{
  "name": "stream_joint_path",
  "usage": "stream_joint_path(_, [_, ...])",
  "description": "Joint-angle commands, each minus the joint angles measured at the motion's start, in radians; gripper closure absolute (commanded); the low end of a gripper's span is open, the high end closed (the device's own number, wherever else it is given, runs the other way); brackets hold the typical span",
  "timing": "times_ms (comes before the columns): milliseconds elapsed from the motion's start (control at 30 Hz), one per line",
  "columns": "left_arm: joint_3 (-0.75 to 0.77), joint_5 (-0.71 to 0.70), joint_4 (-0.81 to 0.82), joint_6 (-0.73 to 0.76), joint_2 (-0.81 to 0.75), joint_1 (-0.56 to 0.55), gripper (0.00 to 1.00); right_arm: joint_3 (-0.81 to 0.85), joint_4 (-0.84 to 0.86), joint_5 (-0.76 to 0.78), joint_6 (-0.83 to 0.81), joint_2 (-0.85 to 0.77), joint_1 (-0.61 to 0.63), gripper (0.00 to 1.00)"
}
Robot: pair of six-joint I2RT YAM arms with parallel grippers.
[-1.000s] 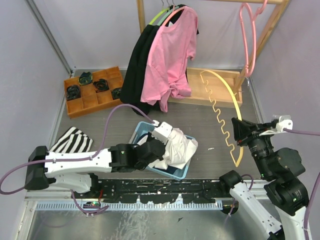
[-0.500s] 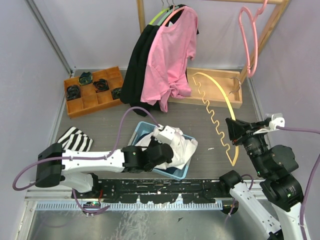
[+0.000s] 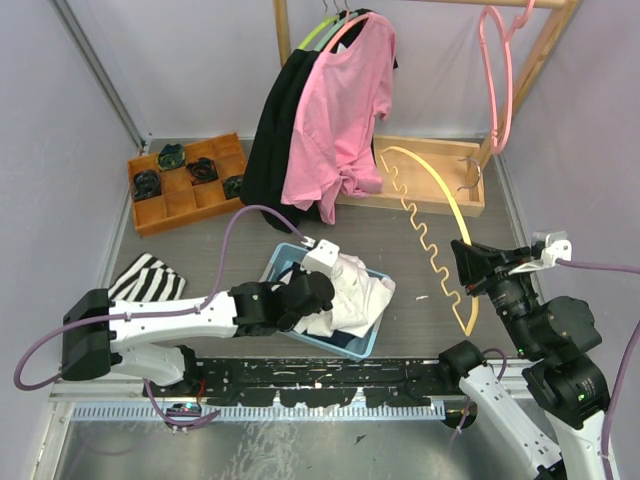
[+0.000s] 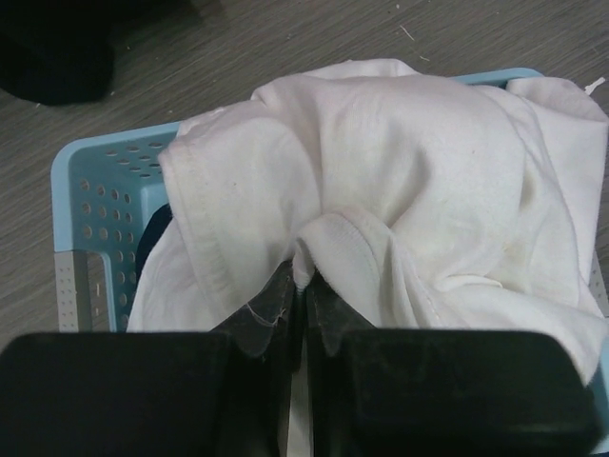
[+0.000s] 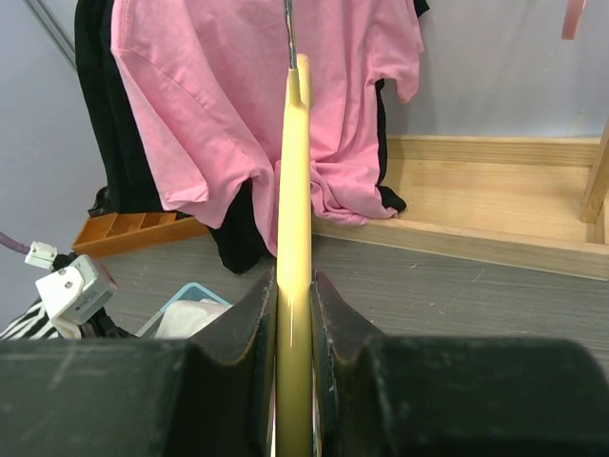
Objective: Remove the t-shirt from the hanger
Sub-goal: Place the T-shirt in the bin, then place the hanger on the clothesline.
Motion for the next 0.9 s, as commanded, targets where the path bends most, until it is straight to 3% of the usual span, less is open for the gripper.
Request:
stream_joint_path(0, [-0.005, 0.050, -0.014, -0.011, -0.013, 0.009, 0.81, 0.037, 0.067, -0.001, 0.008, -0.003, 0.001, 0.99])
stream_joint_path(300, [0.047, 0.096, -0.142, -0.051, -0.114, 0.005, 0.41, 0.065, 0.059, 0.025, -0.009, 0.008, 0.002, 0.99])
stream_joint_path(567, [0.079, 0.146, -0.134, 0.001, -0.238, -0.014, 0.24, 0.087, 0.039, 0.020, -0.007, 0.005, 0.002, 0.99])
stream_joint_path(767, [0.074, 0.241, -0.064, 0.050, -0.330, -0.025, 0.00, 0.115, 0.013, 0.021, -0.017, 0.044, 0.001, 0.99])
stream_joint_path(867, [0.075, 0.267, -0.028, 0.073, -0.360, -0.026, 0.02, 0.131, 0.002, 0.037, -0.020, 0.051, 0.002, 0.99])
